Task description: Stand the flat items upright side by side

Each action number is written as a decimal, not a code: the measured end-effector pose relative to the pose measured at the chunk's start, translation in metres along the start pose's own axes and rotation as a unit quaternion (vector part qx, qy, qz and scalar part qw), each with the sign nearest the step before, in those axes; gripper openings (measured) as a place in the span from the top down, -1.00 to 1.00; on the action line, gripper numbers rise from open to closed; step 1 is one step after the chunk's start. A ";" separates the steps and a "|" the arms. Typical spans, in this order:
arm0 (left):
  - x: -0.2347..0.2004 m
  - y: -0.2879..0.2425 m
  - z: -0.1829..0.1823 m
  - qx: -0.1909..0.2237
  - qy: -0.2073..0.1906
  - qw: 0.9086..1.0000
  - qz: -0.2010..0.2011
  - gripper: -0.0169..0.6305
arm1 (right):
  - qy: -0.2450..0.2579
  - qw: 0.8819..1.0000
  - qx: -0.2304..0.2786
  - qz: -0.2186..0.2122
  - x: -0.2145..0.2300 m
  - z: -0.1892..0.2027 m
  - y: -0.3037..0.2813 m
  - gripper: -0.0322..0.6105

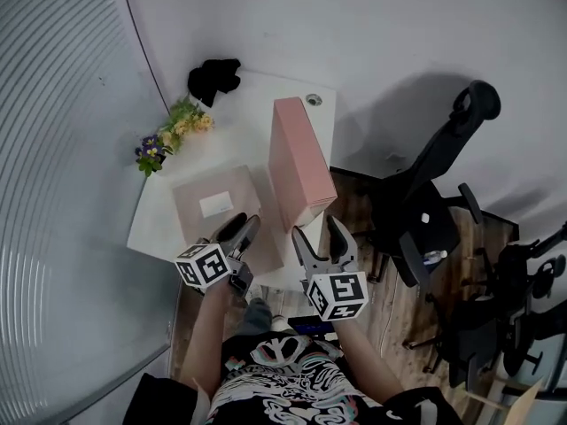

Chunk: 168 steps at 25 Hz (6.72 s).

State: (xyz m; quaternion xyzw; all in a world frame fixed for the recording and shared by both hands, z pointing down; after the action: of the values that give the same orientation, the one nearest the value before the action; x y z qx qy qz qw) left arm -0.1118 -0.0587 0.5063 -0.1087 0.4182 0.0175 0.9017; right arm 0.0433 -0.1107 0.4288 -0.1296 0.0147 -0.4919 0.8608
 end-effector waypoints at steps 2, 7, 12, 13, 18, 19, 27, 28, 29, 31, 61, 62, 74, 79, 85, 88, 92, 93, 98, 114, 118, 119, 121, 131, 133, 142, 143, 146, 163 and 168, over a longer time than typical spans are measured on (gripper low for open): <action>-0.007 0.019 0.003 0.005 -0.014 1.000 -0.026 0.35 | 0.000 1.000 -0.001 -0.013 -0.009 0.007 0.009 -0.04; -0.034 0.076 0.015 0.011 -0.048 0.994 -0.102 0.35 | 0.008 0.999 -0.023 -0.040 -0.031 0.032 0.022 -0.04; -0.066 0.130 0.039 0.002 -0.061 0.981 -0.183 0.30 | 0.023 0.994 -0.065 -0.083 -0.058 0.063 0.017 -0.03; -0.072 0.138 0.044 0.001 -0.061 0.978 -0.198 0.26 | 0.027 0.993 -0.074 -0.092 -0.064 0.069 0.015 -0.03; -0.095 0.170 0.067 0.004 -0.029 0.969 -0.244 0.18 | 0.046 0.983 -0.113 -0.135 -0.087 0.095 0.005 -0.02; -0.099 0.174 0.071 0.006 -0.020 0.969 -0.248 0.17 | 0.050 0.981 -0.120 -0.141 -0.091 0.099 0.004 -0.02; -0.118 0.178 0.102 0.019 0.076 0.974 -0.212 0.10 | 0.084 0.965 -0.179 -0.174 -0.103 0.140 -0.007 -0.02; -0.120 0.178 0.104 0.022 0.085 0.974 -0.207 0.10 | 0.091 0.962 -0.186 -0.179 -0.105 0.146 -0.007 -0.02; -0.122 0.178 0.106 0.029 0.098 0.974 -0.200 0.09 | 0.099 0.959 -0.193 -0.183 -0.106 0.152 -0.008 -0.02; -0.128 0.177 0.108 0.045 0.132 0.972 -0.189 0.06 | 0.115 0.953 -0.205 -0.190 -0.108 0.161 -0.007 -0.02; -0.113 0.169 0.106 0.054 0.289 0.955 -0.042 0.04 | 0.062 0.951 -0.223 -0.203 -0.122 0.182 -0.017 0.00; -0.112 0.172 0.104 0.054 0.286 0.956 -0.045 0.04 | 0.059 0.952 -0.222 -0.204 -0.123 0.181 -0.018 0.00; -0.089 0.188 0.062 0.064 0.233 0.968 -0.062 0.07 | 0.012 0.950 -0.224 -0.217 -0.133 0.171 -0.023 0.00; -0.079 0.189 0.054 0.062 0.222 0.970 -0.075 0.07 | -0.013 0.950 -0.225 -0.217 -0.130 0.166 -0.025 -0.02; -0.063 0.186 0.041 0.057 0.188 0.978 -0.070 0.07 | -0.021 0.949 -0.228 -0.216 -0.128 0.165 -0.027 -0.05; -0.052 0.182 0.036 0.056 0.180 0.980 -0.060 0.07 | -0.038 0.949 -0.227 -0.215 -0.126 0.165 -0.028 -0.05; -0.043 0.183 0.030 0.056 0.167 0.983 -0.061 0.06 | -0.066 0.946 -0.227 -0.221 -0.127 0.164 -0.027 -0.05; -0.040 0.183 0.029 0.055 0.161 0.984 -0.061 0.06 | -0.072 0.946 -0.227 -0.222 -0.127 0.163 -0.027 -0.05; -0.029 0.181 0.020 0.058 0.153 0.985 -0.052 0.05 | -0.093 0.939 -0.234 -0.235 -0.125 0.161 -0.027 -0.05; 0.013 0.157 0.009 0.064 0.165 0.984 0.014 0.12 | -0.076 0.940 -0.224 -0.244 -0.119 0.147 -0.029 0.00; 0.019 0.149 0.011 0.058 0.154 0.986 0.018 0.18 | -0.062 0.939 -0.216 -0.259 -0.124 0.136 -0.026 -0.07; 0.024 0.147 0.011 0.059 0.160 0.985 0.023 0.18 | -0.058 0.940 -0.211 -0.262 -0.125 0.132 -0.024 -0.07; 0.030 0.144 0.012 0.058 0.160 0.985 0.026 0.18 | -0.049 0.942 -0.194 -0.269 -0.129 0.121 -0.021 -0.05; 0.046 0.125 0.019 0.050 0.139 0.989 0.030 0.26 | -0.055 0.944 -0.153 -0.287 -0.124 0.080 -0.013 0.02; 0.050 0.121 0.019 0.048 0.132 0.990 0.031 0.27 | -0.060 0.942 -0.153 -0.292 -0.120 0.079 -0.012 0.02; 0.060 0.114 0.023 0.032 0.111 0.992 0.047 0.29 | -0.064 0.936 -0.162 -0.305 -0.120 0.082 -0.013 -0.03; 0.059 0.114 0.023 0.032 0.113 0.992 0.046 0.33 | -0.061 0.936 -0.161 -0.306 -0.119 0.082 -0.013 -0.03; 0.055 0.114 0.027 0.025 0.117 0.992 0.039 0.37 | -0.047 0.938 -0.158 -0.306 -0.118 0.081 -0.013 -0.03; 0.058 0.116 0.013 0.010 0.078 0.997 0.025 0.27 | -0.083 0.954 -0.058 -0.282 -0.106 0.003 0.025 0.10; 0.048 0.119 -0.008 0.024 0.062 0.998 0.012 0.27 | -0.065 0.960 -0.060 -0.265 -0.109 -0.017 0.023 0.11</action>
State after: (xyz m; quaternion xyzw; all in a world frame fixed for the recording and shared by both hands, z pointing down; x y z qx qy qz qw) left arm -0.1012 0.0533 0.4435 -0.0828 0.4752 0.0111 0.8759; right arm 0.0043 -0.0106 0.3957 -0.2115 -0.0467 -0.6913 0.6894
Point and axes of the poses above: the fingertips, and each gripper's own axes: y backward along the fingers, x to its right, z out of its underside, the point moved 3 cm from there along y, backward along the fingers, and after that the axes turned 5 degrees about -z, right-handed, at the moved point
